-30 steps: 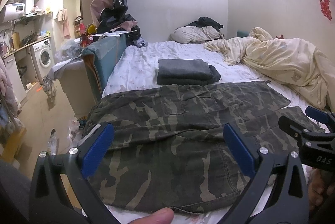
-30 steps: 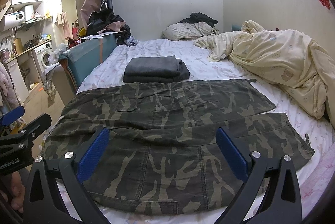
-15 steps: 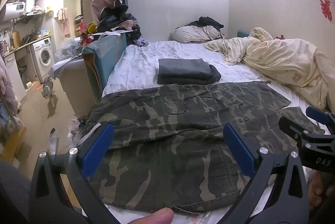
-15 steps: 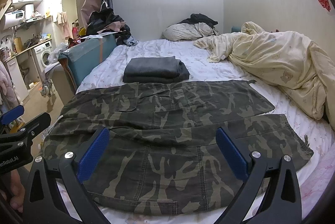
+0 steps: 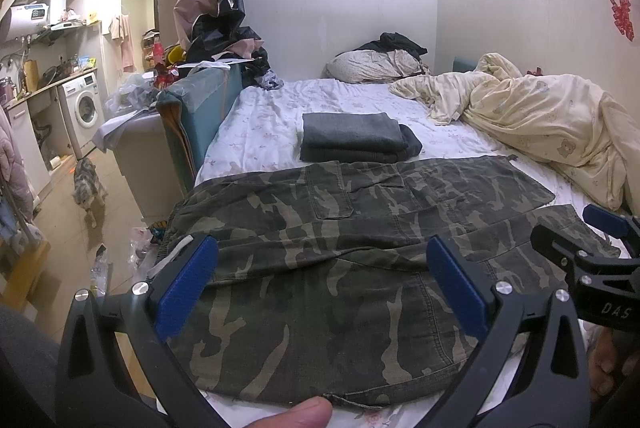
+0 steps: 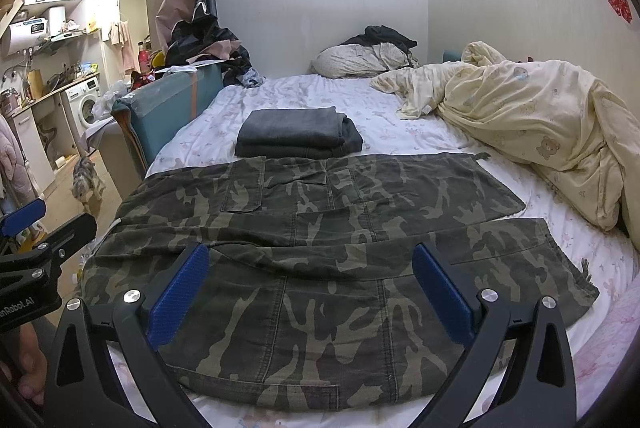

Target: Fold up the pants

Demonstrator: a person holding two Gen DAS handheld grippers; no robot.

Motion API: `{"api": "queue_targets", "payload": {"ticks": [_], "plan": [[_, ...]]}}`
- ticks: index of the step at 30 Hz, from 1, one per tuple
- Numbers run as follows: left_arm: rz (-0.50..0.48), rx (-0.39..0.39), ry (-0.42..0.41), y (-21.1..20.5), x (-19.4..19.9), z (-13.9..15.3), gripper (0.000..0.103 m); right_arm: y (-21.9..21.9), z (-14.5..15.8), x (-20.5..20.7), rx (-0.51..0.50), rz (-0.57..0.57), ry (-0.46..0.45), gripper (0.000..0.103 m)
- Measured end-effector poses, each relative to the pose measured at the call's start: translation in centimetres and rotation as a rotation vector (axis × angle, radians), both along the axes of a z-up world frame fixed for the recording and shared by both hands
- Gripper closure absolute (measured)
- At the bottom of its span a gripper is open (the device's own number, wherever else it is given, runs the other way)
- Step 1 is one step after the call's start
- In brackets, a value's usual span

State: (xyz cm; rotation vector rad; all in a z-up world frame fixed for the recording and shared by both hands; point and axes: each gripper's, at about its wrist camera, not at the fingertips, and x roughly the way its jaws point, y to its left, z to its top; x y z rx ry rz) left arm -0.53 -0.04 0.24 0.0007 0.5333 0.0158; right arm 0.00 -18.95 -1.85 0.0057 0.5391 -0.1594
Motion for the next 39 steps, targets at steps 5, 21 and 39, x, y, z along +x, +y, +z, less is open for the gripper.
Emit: {"api": "queue_targets", "payload": {"ticks": [5, 21, 39], "plan": [[0.000, -0.002, -0.001, 0.0, 0.0, 0.0, 0.001, 0.0, 0.0, 0.0, 0.000, -0.001, 0.000, 0.000], [-0.014, -0.011, 0.004, 0.4, 0.3, 0.3, 0.001, -0.1, 0.0, 0.0, 0.013, -0.006, 0.007, 0.000], [0.705, -0.477, 0.480, 27.3, 5.4, -10.5, 0.005, -4.9, 0.9, -0.3, 0.280, 0.023, 0.025, 0.000]]}}
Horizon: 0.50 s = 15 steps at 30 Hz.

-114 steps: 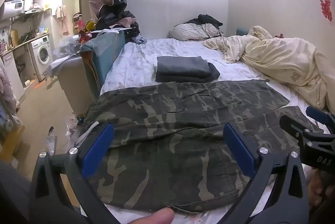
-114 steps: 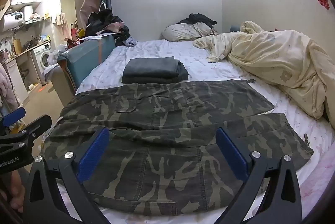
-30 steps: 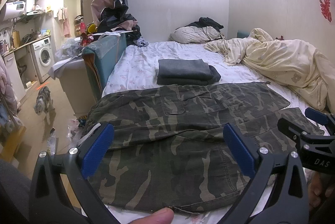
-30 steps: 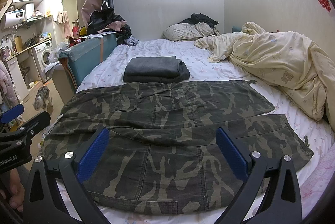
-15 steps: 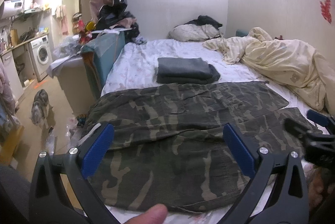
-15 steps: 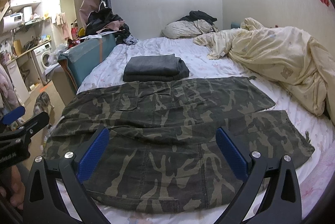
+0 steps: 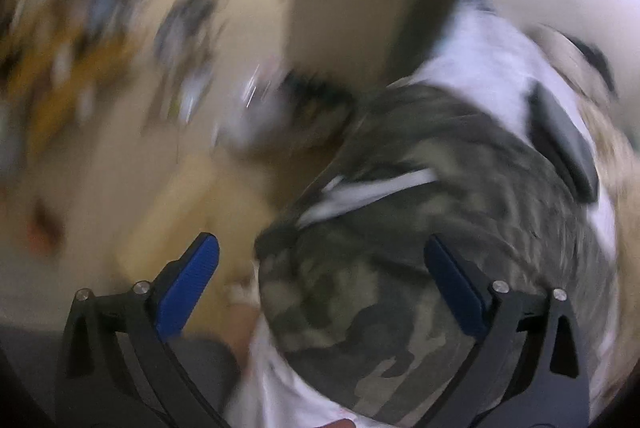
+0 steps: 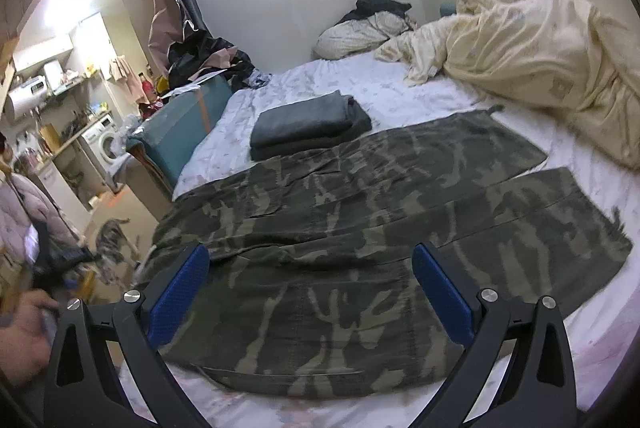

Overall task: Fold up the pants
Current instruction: 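Grasp a ribbed ankle cuff of the camouflage pants with the left tool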

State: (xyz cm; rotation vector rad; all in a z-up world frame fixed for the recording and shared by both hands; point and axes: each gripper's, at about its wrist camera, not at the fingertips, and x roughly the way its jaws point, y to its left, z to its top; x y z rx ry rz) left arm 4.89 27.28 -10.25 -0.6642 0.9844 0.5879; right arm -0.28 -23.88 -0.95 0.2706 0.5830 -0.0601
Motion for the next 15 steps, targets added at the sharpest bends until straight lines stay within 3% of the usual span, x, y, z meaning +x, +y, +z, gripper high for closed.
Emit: {"api": "queue_targets", "payload": {"ticks": [4, 5, 7, 10, 12, 15], "plan": [[0.164, -0.130, 0.077, 1.0, -1.6, -5.7, 0.010, 0.1, -0.2, 0.7, 0.021, 0.015, 0.008, 0.000], [0.210, -0.176, 0.086, 0.9, -2.0, -7.7, 0.017, 0.1, -0.3, 0.8, 0.029, 0.017, 0.012, 0.000], [0.273, -0.235, 0.072, 1.4, -2.7, -10.3, 0.026, 0.0, -0.5, 1.1, 0.050, 0.018, 0.025, 0.000], [0.372, -0.287, 0.060, 2.0, -4.1, -13.3, 0.028, -0.2, -0.9, 1.2, 0.047, 0.006, 0.042, 0.000], [0.378, -0.329, 0.003, 2.4, -4.1, -13.8, 0.040, -0.4, -1.2, 1.1, 0.036, -0.011, 0.051, 0.000], [0.282, -0.352, -0.029, 1.6, -1.8, -13.2, 0.044, -0.9, -1.5, 1.1, 0.044, -0.028, 0.068, 0.000]]}}
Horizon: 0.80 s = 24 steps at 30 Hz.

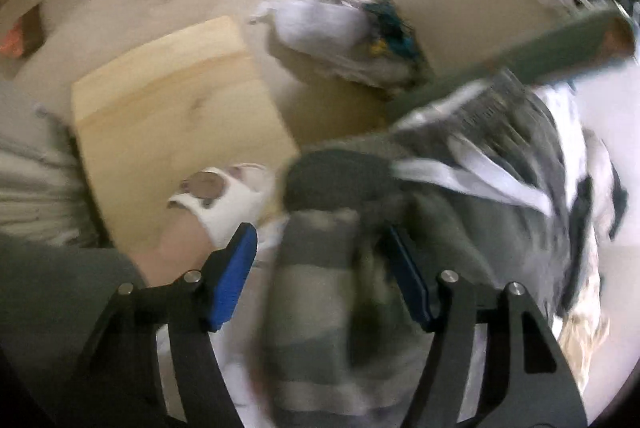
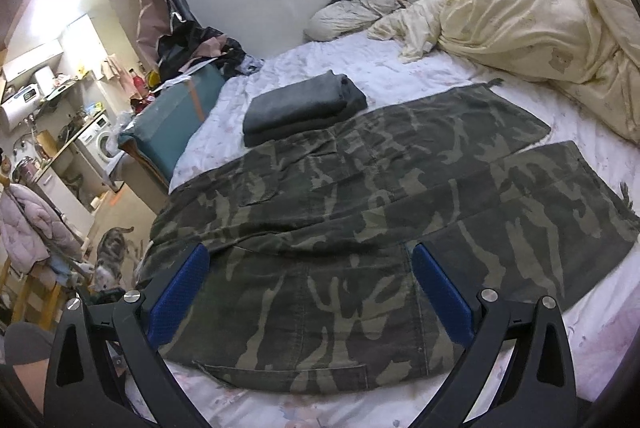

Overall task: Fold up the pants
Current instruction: 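Grasp a ribbed ankle cuff of the camouflage pants with the left tool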

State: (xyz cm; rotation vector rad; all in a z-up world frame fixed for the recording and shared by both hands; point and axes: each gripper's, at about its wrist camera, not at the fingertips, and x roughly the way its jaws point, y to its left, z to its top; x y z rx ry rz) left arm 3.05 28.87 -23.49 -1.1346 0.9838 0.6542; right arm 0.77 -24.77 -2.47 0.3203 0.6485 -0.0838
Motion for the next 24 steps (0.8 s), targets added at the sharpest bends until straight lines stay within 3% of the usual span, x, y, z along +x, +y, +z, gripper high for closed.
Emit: {"api": "queue_targets", "payload": {"ticks": [3, 8, 10, 11, 12, 14, 18, 21, 24], "plan": [[-0.033, -0.005, 0.007, -0.5, 1.2, -0.1, 0.048, -0.3, 0.1, 0.3, 0.026, -0.008, -0.001, 0.000], [0.010, -0.034, 0.008, 0.6, 0.3, -1.3, 0.051, -0.1, 0.4, -0.1, -0.008, -0.018, -0.018, 0.000], [0.004, -0.058, -0.007, 0.5, 0.4, -1.5, 0.070, -0.2, 0.2, -0.2, -0.009, -0.025, -0.010, 0.000], [-0.023, -0.027, 0.014, 0.2, 0.8, -1.0, 0.084, -0.3, 0.1, -0.1, -0.007, -0.028, -0.008, 0.000], [-0.049, 0.019, 0.029, -0.2, 1.2, -0.3, 0.091, -0.4, 0.1, -0.1, -0.007, -0.034, -0.006, 0.000], [-0.072, 0.138, 0.062, -0.8, 1.6, 2.0, 0.094, -0.5, 0.1, -0.1, -0.014, -0.043, -0.005, 0.000], [-0.084, 0.276, 0.067, -1.8, 1.8, 7.3, 0.095, -0.9, -0.3, -0.4, -0.008, -0.059, 0.011, 0.000], [-0.187, 0.402, 0.055, -3.5, 2.8, 12.2, 0.095, -2.1, -0.9, -0.4, 0.056, -0.076, 0.040, 0.000], [-0.277, 0.492, 0.058, -4.7, 3.5, 15.2, 0.095, -3.2, -2.3, -0.1, 0.158, -0.093, 0.098, 0.000]]}}
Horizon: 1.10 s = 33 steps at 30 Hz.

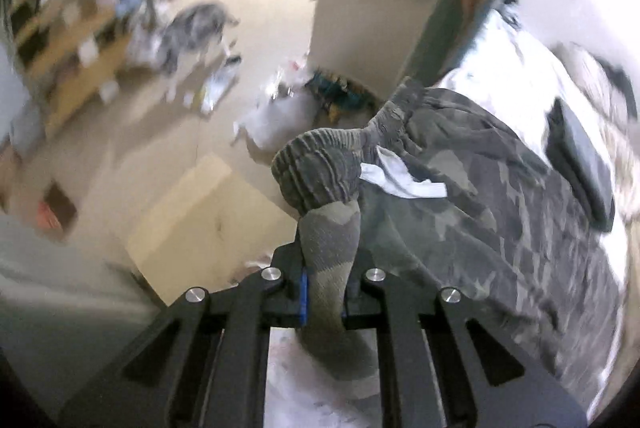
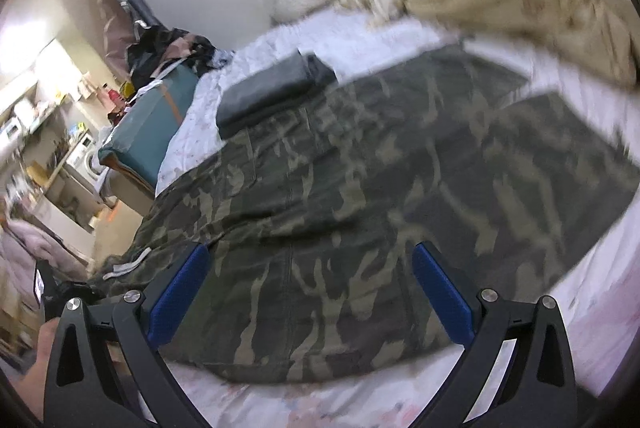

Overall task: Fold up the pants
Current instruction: 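Grasp a ribbed ankle cuff of the camouflage pants with the left tool, then grasp the other ribbed cuff with the right tool while the left tool holds its cuff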

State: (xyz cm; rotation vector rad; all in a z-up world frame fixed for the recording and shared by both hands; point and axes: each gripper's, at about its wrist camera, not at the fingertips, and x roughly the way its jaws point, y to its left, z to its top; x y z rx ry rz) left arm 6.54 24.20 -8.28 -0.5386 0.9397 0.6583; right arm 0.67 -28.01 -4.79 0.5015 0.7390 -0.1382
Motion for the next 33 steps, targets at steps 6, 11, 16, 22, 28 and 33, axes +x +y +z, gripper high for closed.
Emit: {"api": "queue_targets", "payload": {"ticks": [6, 11, 16, 22, 28, 33], "plan": [[-0.009, 0.002, 0.012, 0.3, 0.3, 0.1, 0.095, 0.9, -9.8, -1.5, 0.455, -0.116, 0.199, 0.000], [0.006, -0.038, 0.028, 0.5, -0.4, -1.1, 0.095, 1.2, -16.5, -3.4, 0.550, -0.308, 0.302, 0.000], [0.025, -0.073, 0.025, 0.9, -0.4, -1.4, 0.095, -2.1, -15.4, -2.7, 0.460, -0.387, 0.190, 0.002], [0.046, -0.113, 0.026, 1.3, -0.1, -1.7, 0.095, -12.5, -13.0, -2.9, 0.321, -0.681, 0.212, 0.027], [0.057, -0.111, 0.041, 1.2, 0.1, -1.8, 0.095, -21.3, -10.7, -4.1, 0.285, -0.884, 0.216, 0.045], [0.048, -0.087, 0.056, 1.1, 0.4, -1.8, 0.095, -25.2, -10.1, -5.8, 0.261, -1.020, 0.232, 0.063]]}}
